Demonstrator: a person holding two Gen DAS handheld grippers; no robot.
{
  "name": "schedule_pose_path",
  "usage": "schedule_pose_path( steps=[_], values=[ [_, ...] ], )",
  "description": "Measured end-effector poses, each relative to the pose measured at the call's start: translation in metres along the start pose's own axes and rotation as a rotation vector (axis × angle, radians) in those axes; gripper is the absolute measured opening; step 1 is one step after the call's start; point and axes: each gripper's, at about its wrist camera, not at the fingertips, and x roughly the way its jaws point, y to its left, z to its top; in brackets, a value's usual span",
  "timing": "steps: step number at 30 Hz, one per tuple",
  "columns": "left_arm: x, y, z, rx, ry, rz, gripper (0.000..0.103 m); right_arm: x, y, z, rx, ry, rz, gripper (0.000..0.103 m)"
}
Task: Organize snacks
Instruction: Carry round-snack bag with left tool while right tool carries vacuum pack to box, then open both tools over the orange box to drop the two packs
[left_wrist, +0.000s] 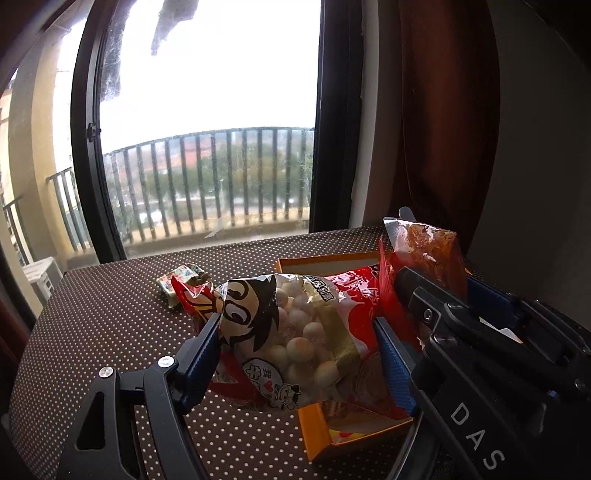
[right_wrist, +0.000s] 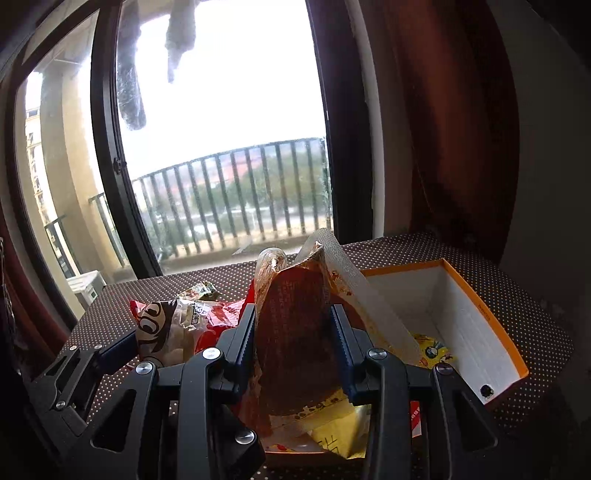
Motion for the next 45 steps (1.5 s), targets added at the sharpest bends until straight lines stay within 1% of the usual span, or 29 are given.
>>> schedule_pose_path(
  steps=[8,14,21,25,30,35,40,42,45],
  values=[
    [0.028,-0.027,-0.001,0.022,0.052,-0.041,0.079,0.014,-0.023,-0.003,0.046,0.038,-0.041,0.041],
    [0.047,-0.045,0.002,0.062,0.035,-0.027,0.079,0.029,-0.043,-0.003,0.087,0.058,-0.067,0.041],
    [0.070,-0.066,0.015,0.090,0.033,-0.080,0.079,0.035,-0.066,0.006,0.121,0.033,-0.114,0.041],
    [0.084,-0.083,0.024,0.124,0.025,-0.091,0.079,0.042,-0.084,0.011,0.149,0.026,-0.151,0.041],
    [0.103,-0.101,0.035,0.137,0.046,-0.128,0.081,0.047,-0.104,0.019,0.172,0.004,-0.201,0.041],
    [0.121,-0.109,0.042,0.141,0.046,-0.146,0.082,0.045,-0.124,0.023,0.188,-0.013,-0.236,0.041],
    [0.133,-0.112,0.047,0.134,0.047,-0.162,0.082,0.044,-0.129,0.028,0.187,-0.022,-0.249,0.041],
    [0.134,-0.112,0.048,0.130,0.048,-0.173,0.082,0.044,-0.131,0.030,0.188,-0.026,-0.251,0.041],
    [0.127,-0.112,0.048,0.134,0.045,-0.163,0.082,0.041,-0.130,0.030,0.182,-0.029,-0.246,0.041]
  ],
)
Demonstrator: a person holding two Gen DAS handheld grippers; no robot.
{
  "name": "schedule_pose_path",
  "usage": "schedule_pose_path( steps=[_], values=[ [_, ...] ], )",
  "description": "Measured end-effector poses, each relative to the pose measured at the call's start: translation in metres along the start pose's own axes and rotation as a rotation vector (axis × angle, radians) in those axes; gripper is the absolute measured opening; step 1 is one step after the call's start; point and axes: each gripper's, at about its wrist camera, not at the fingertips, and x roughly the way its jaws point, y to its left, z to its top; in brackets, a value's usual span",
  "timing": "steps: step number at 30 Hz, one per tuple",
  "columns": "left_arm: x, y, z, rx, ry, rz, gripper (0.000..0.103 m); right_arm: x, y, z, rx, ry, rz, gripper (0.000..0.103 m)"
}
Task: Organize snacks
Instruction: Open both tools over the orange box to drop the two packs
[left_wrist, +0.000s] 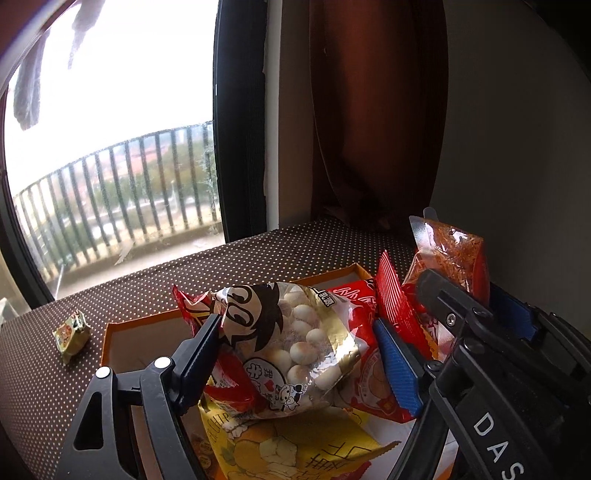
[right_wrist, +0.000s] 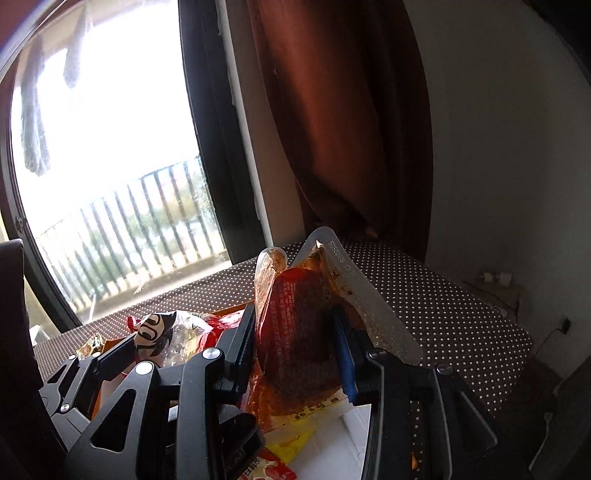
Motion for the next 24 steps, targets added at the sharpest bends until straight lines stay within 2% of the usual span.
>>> schedule_pose_path(
  steps=[3,5,10,18,21,24],
  values=[
    [-0.002,0.003,-0.003,0.014,0.001,0.033,0.083,0.003,-0.001,-0.003,0.007,0.013,0.027,0.041],
    [-0.003,0.003,-0.005,0.028,0.025,0.047,0.094,0.004,-0.001,-0.005,0.006,0.022,0.039,0.041],
    [-0.004,0.006,-0.009,0.021,0.028,0.070,0.101,0.007,0.002,-0.009,-0.002,0.044,0.059,0.041],
    [-0.003,-0.008,-0.011,0.039,0.057,0.062,0.102,0.015,-0.004,-0.015,0.023,0.094,0.057,0.044],
    [-0.007,-0.009,-0.011,0.048,0.058,0.054,0.102,0.018,-0.007,-0.018,0.029,0.114,0.060,0.052],
    [-0.012,-0.007,-0.010,0.038,0.050,0.026,0.102,0.013,-0.005,-0.017,0.019,0.090,0.056,0.058]
  ],
)
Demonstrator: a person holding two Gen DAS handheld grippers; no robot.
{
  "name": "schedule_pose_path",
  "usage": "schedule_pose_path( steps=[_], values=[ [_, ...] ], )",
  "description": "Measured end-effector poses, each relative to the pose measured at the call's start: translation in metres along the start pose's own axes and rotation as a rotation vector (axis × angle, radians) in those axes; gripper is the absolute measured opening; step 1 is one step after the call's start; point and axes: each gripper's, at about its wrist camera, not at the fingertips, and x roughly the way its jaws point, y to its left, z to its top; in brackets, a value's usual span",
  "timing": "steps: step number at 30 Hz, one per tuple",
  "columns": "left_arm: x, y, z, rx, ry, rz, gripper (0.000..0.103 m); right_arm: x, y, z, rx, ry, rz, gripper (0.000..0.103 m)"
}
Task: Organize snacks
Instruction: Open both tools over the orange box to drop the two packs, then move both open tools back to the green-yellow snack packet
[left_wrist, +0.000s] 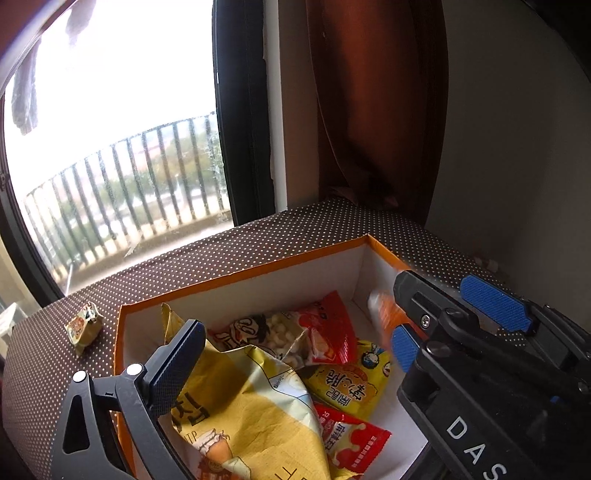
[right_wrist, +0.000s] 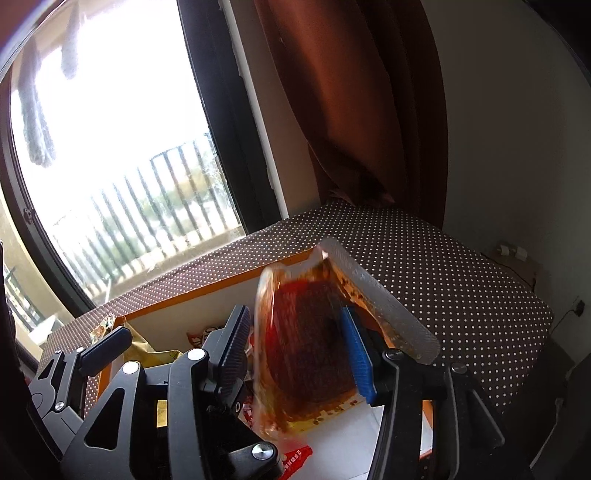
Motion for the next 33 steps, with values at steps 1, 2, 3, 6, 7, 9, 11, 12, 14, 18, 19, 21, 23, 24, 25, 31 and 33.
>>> schedule_pose_path(
  steps=[1,2,3,6,7,9,11,12,14,18,19,21,23,24,25,31,33],
  values=[
    [-0.002,0.000,0.000,0.001,-0.006,-0.004,0.102,-0.001,0.001,0.000,-0.004,-0.007,-0.004,0.064],
    [-0.006,-0.001,-0.001,0.003,-0.011,-0.005,0.102,-0.003,0.001,0.000,-0.006,-0.013,-0.006,0.071],
    [-0.009,-0.001,-0.001,0.007,-0.016,-0.004,0.102,-0.005,0.002,0.000,-0.006,-0.018,-0.005,0.073],
    [-0.020,-0.003,-0.004,0.019,-0.029,-0.005,0.102,-0.010,0.006,-0.002,-0.012,-0.027,-0.009,0.078],
    [-0.023,-0.004,-0.005,0.021,-0.034,-0.005,0.102,-0.012,0.008,-0.003,-0.016,-0.029,-0.009,0.079],
    [-0.032,-0.003,-0.008,0.020,-0.045,-0.002,0.102,-0.017,0.013,-0.005,-0.025,-0.035,-0.008,0.081],
    [-0.040,-0.002,-0.011,0.016,-0.056,0.003,0.102,-0.023,0.016,-0.006,-0.032,-0.045,-0.006,0.083],
    [-0.045,-0.001,-0.012,0.014,-0.060,0.006,0.102,-0.026,0.019,-0.007,-0.035,-0.049,-0.005,0.083],
    [-0.053,0.001,-0.015,0.011,-0.069,0.012,0.102,-0.031,0.024,-0.009,-0.041,-0.053,-0.002,0.085],
    [-0.068,0.007,-0.020,0.002,-0.083,0.021,0.102,-0.042,0.034,-0.014,-0.056,-0.063,0.009,0.086],
    [-0.072,0.010,-0.022,-0.001,-0.086,0.024,0.102,-0.044,0.038,-0.016,-0.062,-0.065,0.011,0.086],
    [-0.079,0.017,-0.025,-0.007,-0.093,0.030,0.102,-0.048,0.044,-0.018,-0.074,-0.069,0.015,0.086],
    [-0.085,0.026,-0.027,-0.014,-0.102,0.038,0.102,-0.053,0.051,-0.021,-0.084,-0.074,0.022,0.086],
    [-0.089,0.029,-0.029,-0.016,-0.107,0.041,0.102,-0.056,0.055,-0.023,-0.089,-0.077,0.027,0.086],
    [-0.093,0.032,-0.030,-0.019,-0.110,0.045,0.102,-0.058,0.059,-0.024,-0.092,-0.080,0.031,0.086],
    [-0.112,0.053,-0.038,-0.032,-0.131,0.069,0.102,-0.069,0.084,-0.030,-0.118,-0.089,0.055,0.086],
    [-0.117,0.061,-0.039,-0.036,-0.138,0.079,0.102,-0.071,0.093,-0.031,-0.127,-0.090,0.065,0.086]
  ],
)
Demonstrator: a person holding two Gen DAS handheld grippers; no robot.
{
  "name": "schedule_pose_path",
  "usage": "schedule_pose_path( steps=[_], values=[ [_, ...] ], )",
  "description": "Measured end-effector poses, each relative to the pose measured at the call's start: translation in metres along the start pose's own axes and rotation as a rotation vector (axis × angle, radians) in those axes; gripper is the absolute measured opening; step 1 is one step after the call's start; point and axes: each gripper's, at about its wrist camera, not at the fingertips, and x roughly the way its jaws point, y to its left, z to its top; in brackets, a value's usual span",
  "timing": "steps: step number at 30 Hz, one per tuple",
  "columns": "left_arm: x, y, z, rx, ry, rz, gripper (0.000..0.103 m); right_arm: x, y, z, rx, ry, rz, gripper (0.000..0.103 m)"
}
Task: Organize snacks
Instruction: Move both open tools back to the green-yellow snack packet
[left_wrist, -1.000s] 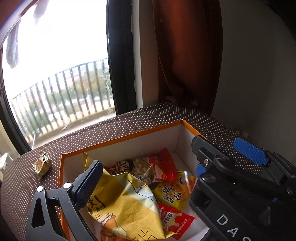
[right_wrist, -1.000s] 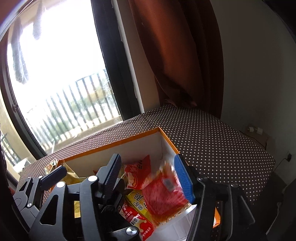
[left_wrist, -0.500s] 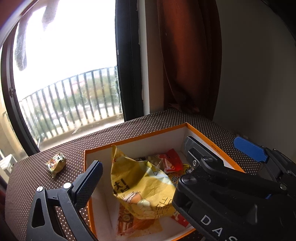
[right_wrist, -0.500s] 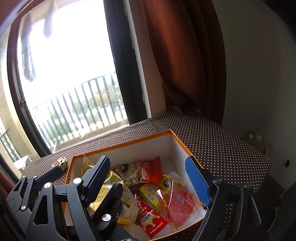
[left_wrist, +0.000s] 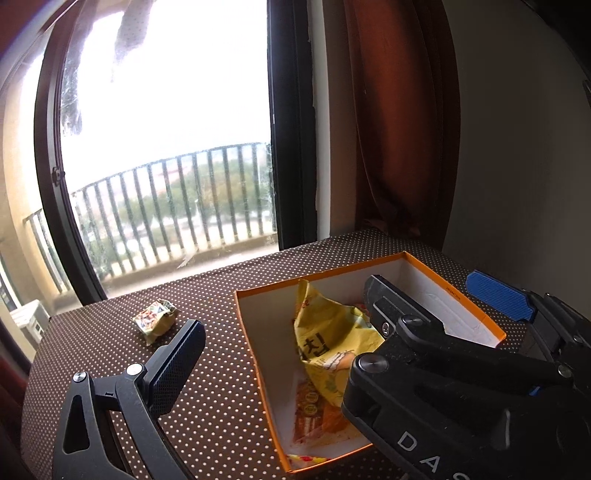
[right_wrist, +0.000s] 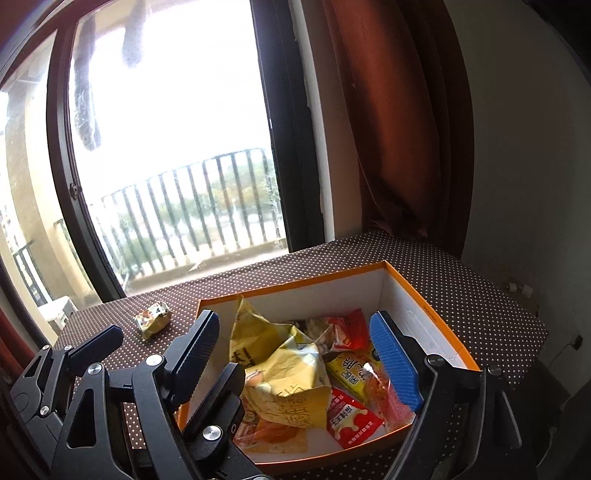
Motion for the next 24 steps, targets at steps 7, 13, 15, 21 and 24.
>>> schedule_pose_path(
  steps=[7,13,15,21,24],
  values=[
    [-0.009,0.033,-0.003,-0.021,-0.018,0.032,0.102,-0.003,0.034,0.002,-0.036,-0.006,0.033,0.086],
    [-0.013,0.060,-0.008,-0.042,-0.020,0.061,0.102,-0.005,0.064,-0.001,-0.068,-0.024,0.042,0.094],
    [-0.015,0.069,-0.011,-0.047,-0.019,0.074,0.102,-0.001,0.073,-0.003,-0.074,-0.018,0.055,0.094],
    [-0.010,0.106,-0.023,-0.087,0.007,0.101,0.102,0.014,0.106,-0.009,-0.115,0.018,0.082,0.096],
    [-0.008,0.126,-0.029,-0.104,0.019,0.117,0.101,0.024,0.126,-0.013,-0.131,0.037,0.098,0.096]
  ],
)
